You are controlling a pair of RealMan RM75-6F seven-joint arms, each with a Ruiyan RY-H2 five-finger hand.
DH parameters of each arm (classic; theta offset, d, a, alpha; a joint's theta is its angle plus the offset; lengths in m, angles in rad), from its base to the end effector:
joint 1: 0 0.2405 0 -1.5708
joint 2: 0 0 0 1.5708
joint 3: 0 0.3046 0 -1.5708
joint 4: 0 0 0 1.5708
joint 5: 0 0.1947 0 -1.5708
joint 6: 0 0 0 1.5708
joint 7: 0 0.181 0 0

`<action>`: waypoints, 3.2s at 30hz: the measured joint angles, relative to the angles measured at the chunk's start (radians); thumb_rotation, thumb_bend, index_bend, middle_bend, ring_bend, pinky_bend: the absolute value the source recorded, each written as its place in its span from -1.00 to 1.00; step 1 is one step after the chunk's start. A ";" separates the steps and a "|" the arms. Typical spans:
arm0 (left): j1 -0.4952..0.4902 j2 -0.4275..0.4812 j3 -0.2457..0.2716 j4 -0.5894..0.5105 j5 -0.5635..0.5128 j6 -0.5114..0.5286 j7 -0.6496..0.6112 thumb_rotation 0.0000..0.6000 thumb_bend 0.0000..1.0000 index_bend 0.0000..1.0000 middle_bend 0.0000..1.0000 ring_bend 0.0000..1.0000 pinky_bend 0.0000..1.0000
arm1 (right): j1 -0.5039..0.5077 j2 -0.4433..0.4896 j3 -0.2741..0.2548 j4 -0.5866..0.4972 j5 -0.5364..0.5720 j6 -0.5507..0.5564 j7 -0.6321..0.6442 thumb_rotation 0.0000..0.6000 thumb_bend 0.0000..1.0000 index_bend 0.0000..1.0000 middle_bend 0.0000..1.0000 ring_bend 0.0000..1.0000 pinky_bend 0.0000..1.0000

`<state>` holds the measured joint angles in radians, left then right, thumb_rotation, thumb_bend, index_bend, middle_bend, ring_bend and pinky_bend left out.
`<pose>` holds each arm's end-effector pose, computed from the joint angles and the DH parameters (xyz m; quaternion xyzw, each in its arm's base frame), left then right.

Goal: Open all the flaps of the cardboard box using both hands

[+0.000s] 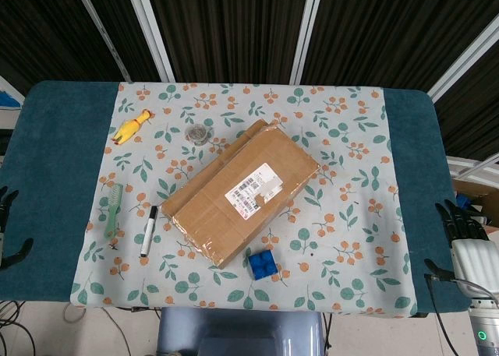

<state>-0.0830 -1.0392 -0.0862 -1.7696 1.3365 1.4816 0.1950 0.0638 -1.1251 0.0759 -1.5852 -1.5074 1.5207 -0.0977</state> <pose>-0.3457 0.2226 0.2230 -0.5660 -0.3844 -0.3320 0.6493 -0.3511 -0.2182 0.2044 0.6002 -0.3393 0.3677 0.6241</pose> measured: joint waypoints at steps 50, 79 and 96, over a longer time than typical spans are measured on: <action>-0.067 0.073 0.031 -0.057 0.216 -0.102 -0.479 1.00 0.29 -0.85 -0.77 -0.89 -0.57 | -0.001 0.014 0.009 -0.011 0.023 -0.009 0.008 1.00 -1.00 -1.00 -0.87 -0.74 -0.58; -0.532 0.195 -0.248 -0.109 -0.002 -0.969 -1.837 1.00 0.51 -0.77 -0.53 -0.64 -0.36 | 0.012 -0.007 0.005 0.008 0.037 -0.042 -0.011 1.00 -1.00 -1.00 -0.87 -0.75 -0.58; -0.605 0.063 -0.264 -0.052 -0.059 -1.049 -1.801 1.00 0.50 -0.82 -0.75 -0.85 -0.70 | 0.014 -0.007 0.006 0.013 0.041 -0.045 -0.003 1.00 -1.00 -1.00 -0.87 -0.74 -0.58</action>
<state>-0.6882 -0.9760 -0.3505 -1.8213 1.2773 0.4327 -1.6057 0.0773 -1.1316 0.0816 -1.5717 -1.4661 1.4753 -0.1006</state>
